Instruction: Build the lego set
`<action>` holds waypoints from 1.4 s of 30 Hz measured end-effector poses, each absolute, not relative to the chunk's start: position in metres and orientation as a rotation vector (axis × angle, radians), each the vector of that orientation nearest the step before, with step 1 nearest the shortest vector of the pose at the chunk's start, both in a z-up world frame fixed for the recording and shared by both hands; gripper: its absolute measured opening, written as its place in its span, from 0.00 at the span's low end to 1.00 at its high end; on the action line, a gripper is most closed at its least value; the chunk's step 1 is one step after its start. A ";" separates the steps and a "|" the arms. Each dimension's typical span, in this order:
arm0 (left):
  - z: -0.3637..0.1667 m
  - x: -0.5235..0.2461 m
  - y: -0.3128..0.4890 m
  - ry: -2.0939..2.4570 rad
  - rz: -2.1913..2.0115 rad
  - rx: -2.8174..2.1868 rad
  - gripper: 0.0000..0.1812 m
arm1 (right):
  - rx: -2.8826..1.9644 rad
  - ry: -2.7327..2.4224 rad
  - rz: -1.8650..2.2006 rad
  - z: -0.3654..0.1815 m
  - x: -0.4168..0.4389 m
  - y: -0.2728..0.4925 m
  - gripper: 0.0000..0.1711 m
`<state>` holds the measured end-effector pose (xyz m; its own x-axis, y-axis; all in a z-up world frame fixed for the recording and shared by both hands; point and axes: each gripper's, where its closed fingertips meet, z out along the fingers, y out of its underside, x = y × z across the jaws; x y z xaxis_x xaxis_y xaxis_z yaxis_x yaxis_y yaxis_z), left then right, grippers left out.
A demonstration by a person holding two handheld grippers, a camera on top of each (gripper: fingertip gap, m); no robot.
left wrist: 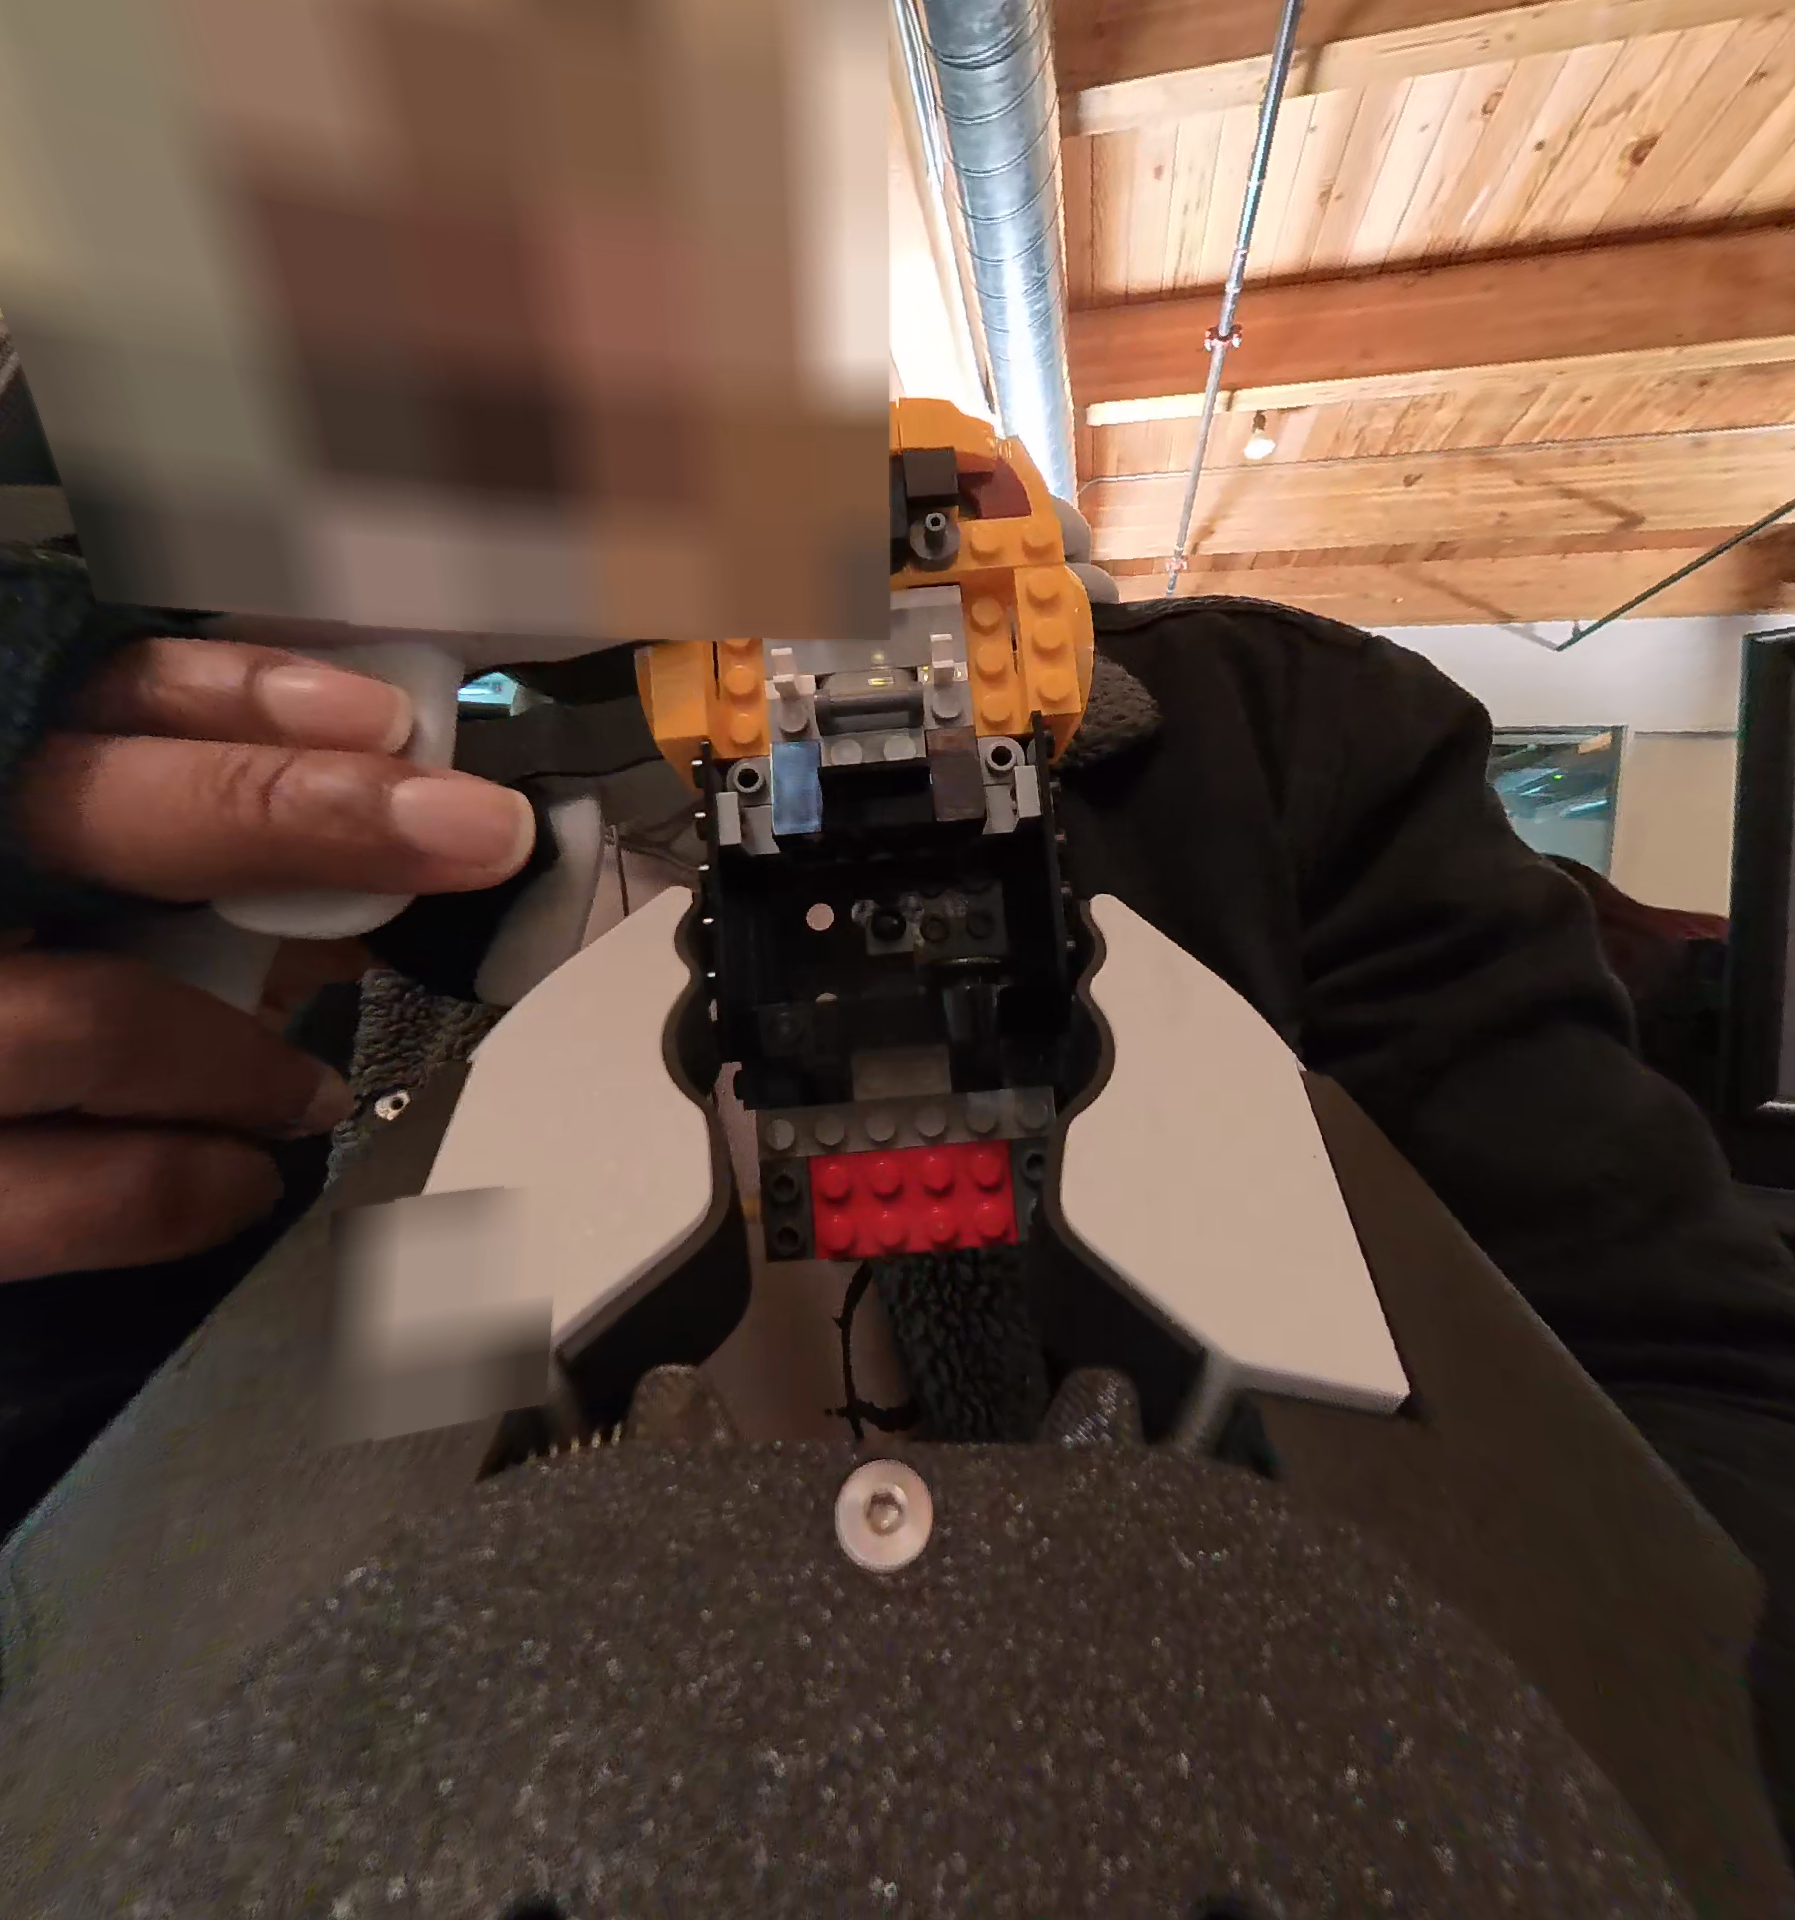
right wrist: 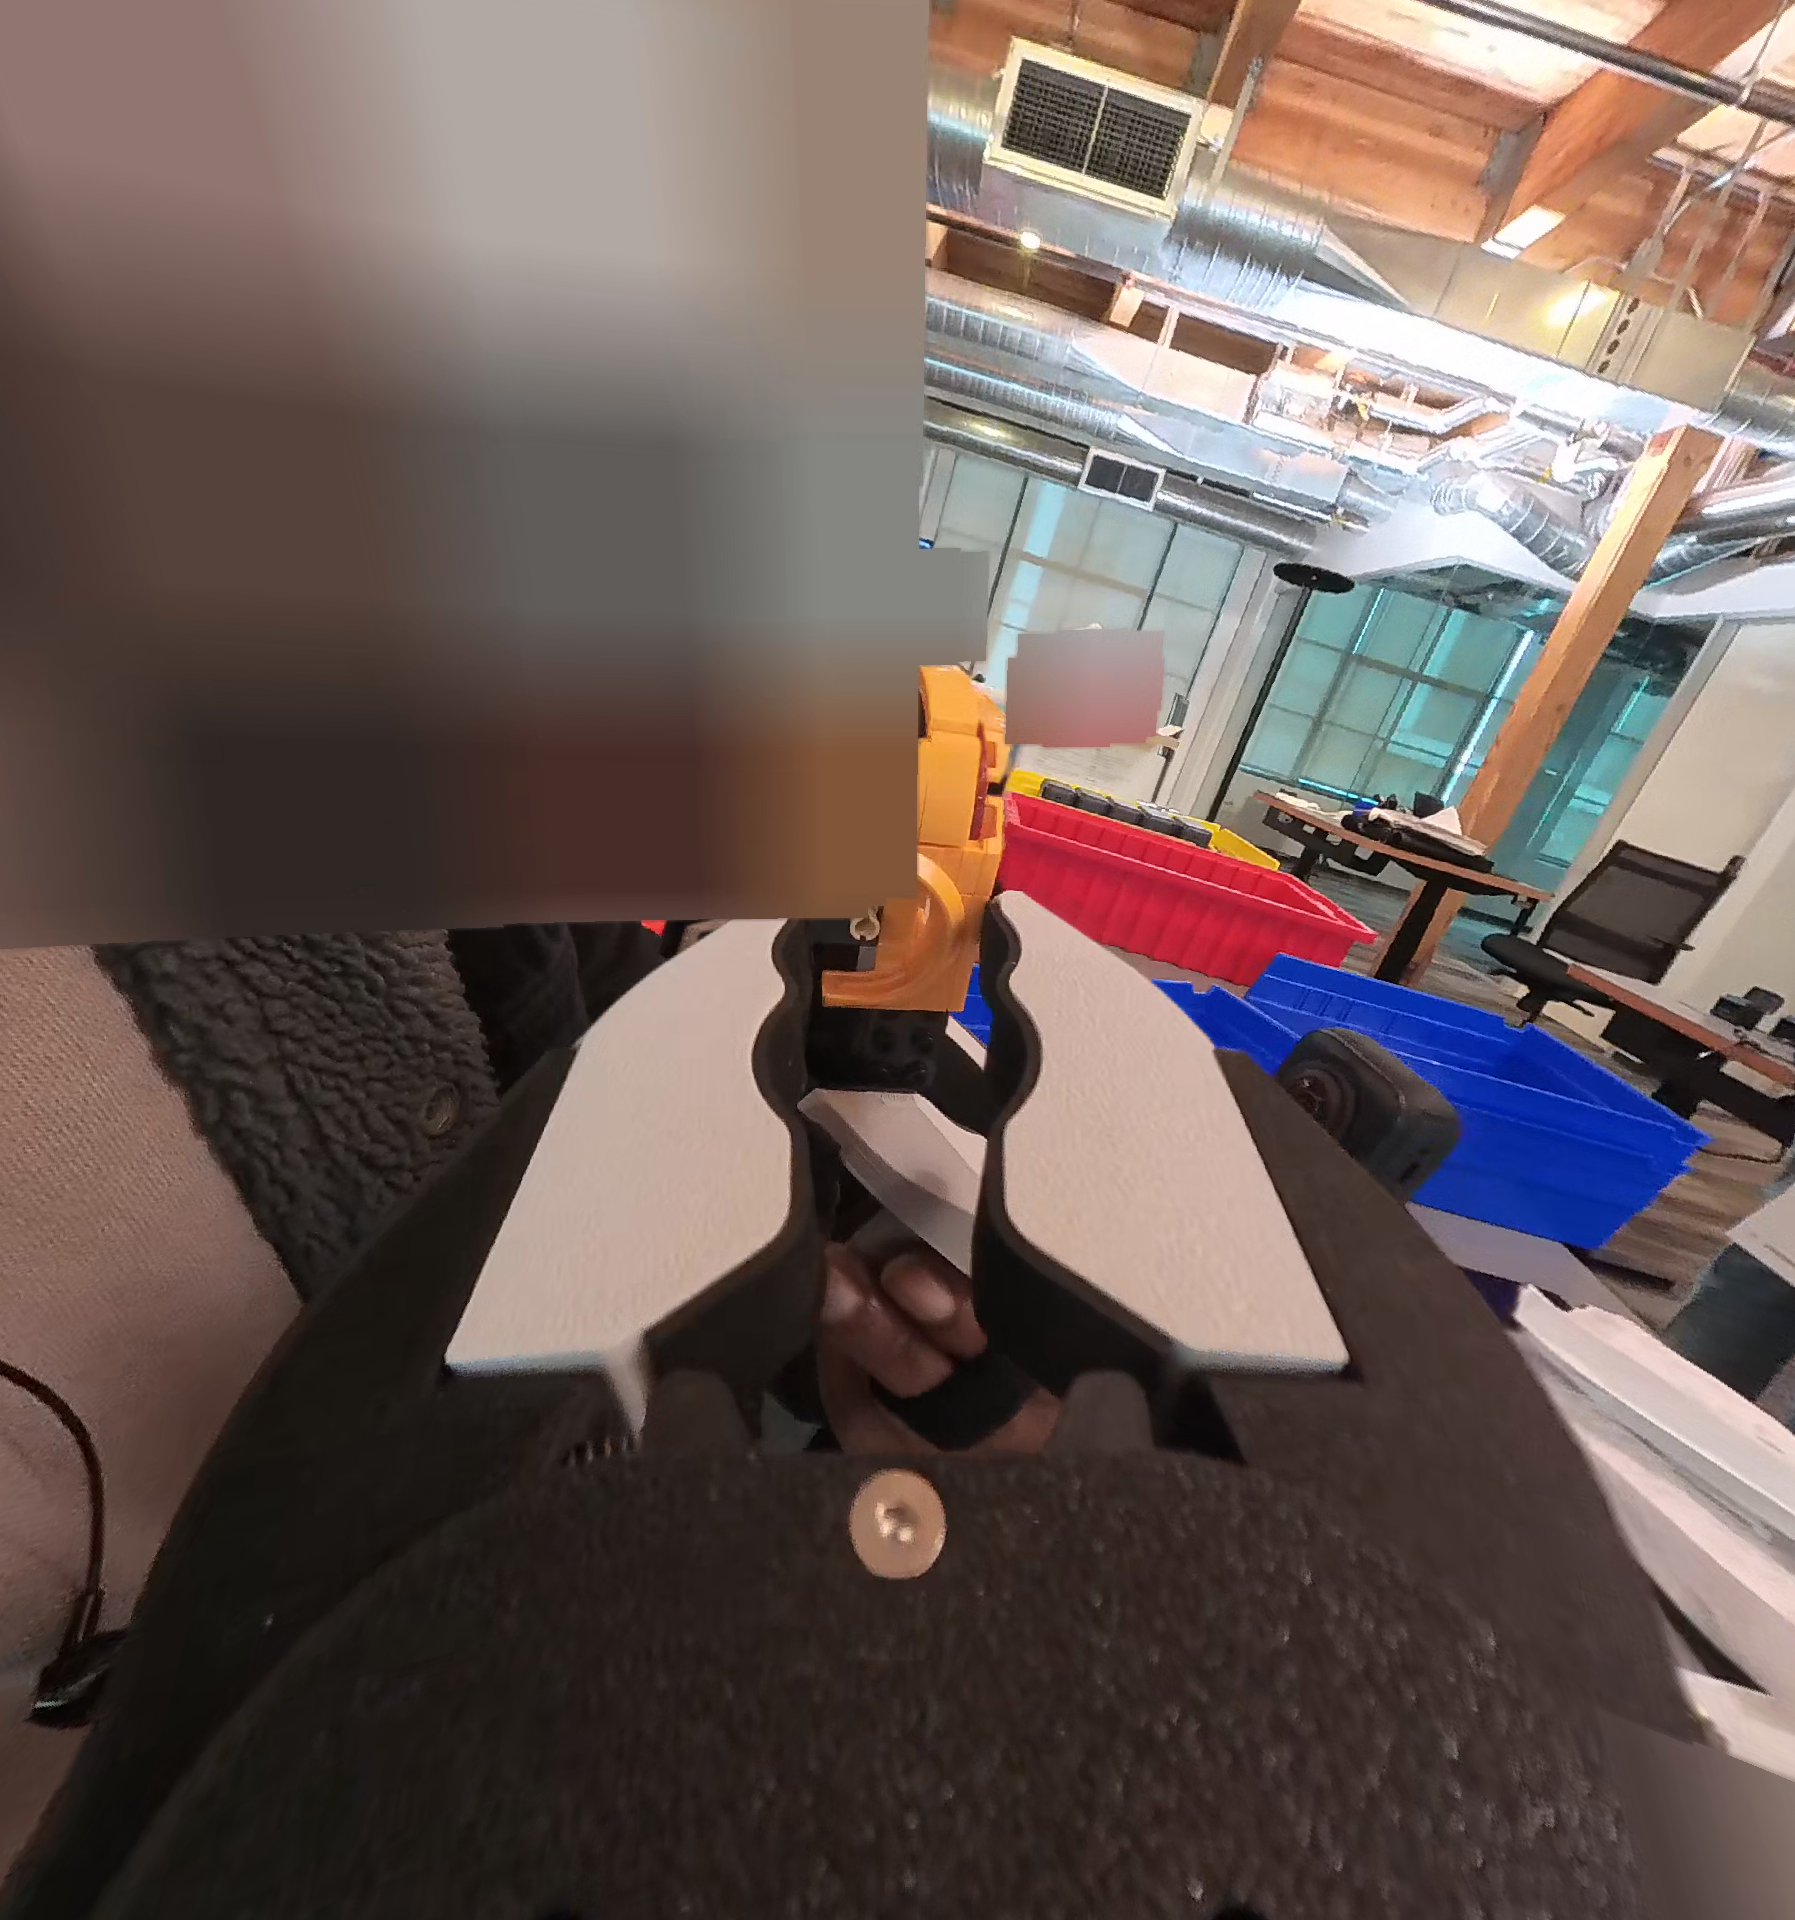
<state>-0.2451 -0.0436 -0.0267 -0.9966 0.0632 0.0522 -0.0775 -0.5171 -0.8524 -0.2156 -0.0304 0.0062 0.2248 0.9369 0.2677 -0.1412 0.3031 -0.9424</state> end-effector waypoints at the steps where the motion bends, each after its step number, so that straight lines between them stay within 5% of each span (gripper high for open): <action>1: -0.026 -0.244 -0.043 -1.495 2.672 0.020 0.35 | -0.966 -1.055 0.941 0.006 -0.215 -0.030 0.18; 14: -0.031 -0.238 -0.042 -1.557 2.678 0.121 0.35 | -0.991 -1.071 0.973 0.000 -0.206 -0.027 0.21; 20: -0.063 -0.209 -0.032 -1.845 2.579 0.721 0.35 | -1.272 -1.141 0.890 -0.070 -0.150 -0.008 0.24; 28: -0.190 -0.159 0.019 -2.510 1.623 1.822 0.35 | -1.731 -0.949 0.688 -0.162 -0.065 0.028 0.25; 34: -0.247 -0.145 0.037 -2.680 1.023 2.001 0.35 | -1.886 -0.915 0.594 -0.181 -0.055 0.044 0.26; 42: -0.260 -0.140 0.039 -2.722 0.922 2.009 0.35 | -1.941 -1.121 0.586 -0.212 -0.093 0.040 0.31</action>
